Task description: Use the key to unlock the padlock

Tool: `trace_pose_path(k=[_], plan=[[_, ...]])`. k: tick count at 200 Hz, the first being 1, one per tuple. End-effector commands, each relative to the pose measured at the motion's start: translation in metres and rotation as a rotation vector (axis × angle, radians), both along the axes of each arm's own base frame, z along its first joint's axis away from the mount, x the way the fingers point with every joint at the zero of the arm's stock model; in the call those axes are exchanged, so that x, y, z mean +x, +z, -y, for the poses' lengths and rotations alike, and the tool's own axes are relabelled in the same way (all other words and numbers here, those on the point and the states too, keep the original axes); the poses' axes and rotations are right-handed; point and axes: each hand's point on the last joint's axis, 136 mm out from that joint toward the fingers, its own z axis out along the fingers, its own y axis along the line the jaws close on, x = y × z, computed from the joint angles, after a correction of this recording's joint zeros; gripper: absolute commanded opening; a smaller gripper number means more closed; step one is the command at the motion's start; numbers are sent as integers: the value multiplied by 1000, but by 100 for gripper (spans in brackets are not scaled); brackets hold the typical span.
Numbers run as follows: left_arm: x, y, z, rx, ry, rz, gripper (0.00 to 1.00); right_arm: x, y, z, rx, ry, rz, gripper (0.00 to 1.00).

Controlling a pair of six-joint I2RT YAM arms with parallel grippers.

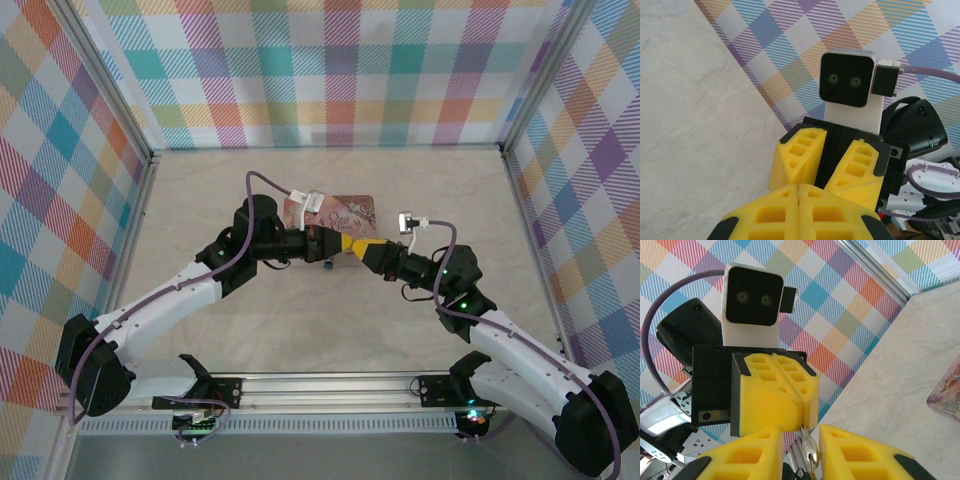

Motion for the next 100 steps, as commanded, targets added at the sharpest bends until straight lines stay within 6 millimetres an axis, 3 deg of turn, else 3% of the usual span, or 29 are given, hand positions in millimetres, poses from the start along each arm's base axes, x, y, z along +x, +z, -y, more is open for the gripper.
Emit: trace_pose_path(k=[1,57,83,100], plan=[[-5,13,0,-37,-5,28,0,-4,17,-1,29,15,53,21],[-5,15,-1,-41,6,32,0,-6,15,3,28,1,55,11],[-4,15,-2,-42,13,35,0,-7,14,4,28,-7,59,0],[-4,16,-3,-46,17,37,0,-8,15,5,32,-9,64,0]])
